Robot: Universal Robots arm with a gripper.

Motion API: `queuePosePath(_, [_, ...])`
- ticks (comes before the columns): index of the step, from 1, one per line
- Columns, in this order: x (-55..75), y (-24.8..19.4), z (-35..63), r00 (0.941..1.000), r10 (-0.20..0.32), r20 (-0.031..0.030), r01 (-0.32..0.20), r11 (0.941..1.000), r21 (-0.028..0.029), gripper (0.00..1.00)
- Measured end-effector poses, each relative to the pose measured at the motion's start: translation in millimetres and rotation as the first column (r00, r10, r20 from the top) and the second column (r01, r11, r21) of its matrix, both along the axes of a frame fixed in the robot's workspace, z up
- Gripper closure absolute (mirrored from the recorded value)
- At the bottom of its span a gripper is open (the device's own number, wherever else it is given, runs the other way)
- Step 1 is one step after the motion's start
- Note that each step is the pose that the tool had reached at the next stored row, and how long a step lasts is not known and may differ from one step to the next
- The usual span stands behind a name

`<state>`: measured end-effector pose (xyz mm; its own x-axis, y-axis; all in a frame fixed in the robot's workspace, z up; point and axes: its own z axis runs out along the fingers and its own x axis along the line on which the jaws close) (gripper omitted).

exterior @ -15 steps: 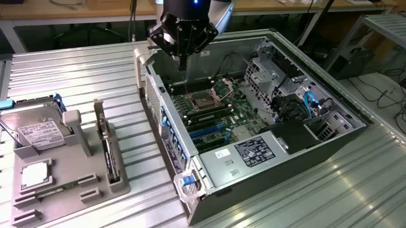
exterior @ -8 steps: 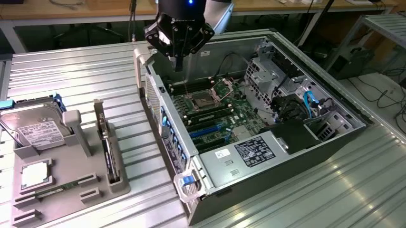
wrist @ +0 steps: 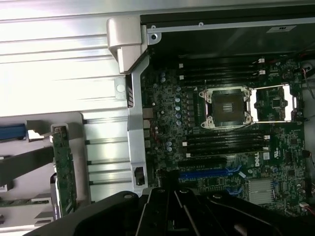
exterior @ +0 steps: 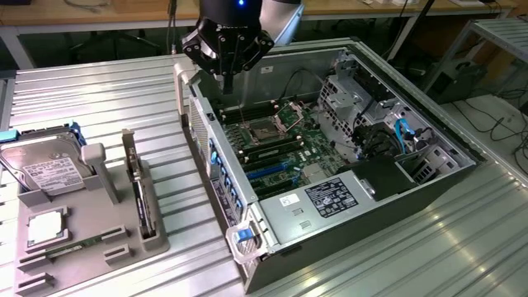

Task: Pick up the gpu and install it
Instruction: 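Reach for the gpu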

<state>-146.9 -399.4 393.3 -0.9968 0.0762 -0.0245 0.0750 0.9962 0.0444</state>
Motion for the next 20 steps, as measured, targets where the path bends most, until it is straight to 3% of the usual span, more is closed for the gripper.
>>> queuePosePath(20, [-23.2,-0.5,0.0,1.0000,0.000,0.0001,0.000,1.0000,0.0001,0.89])
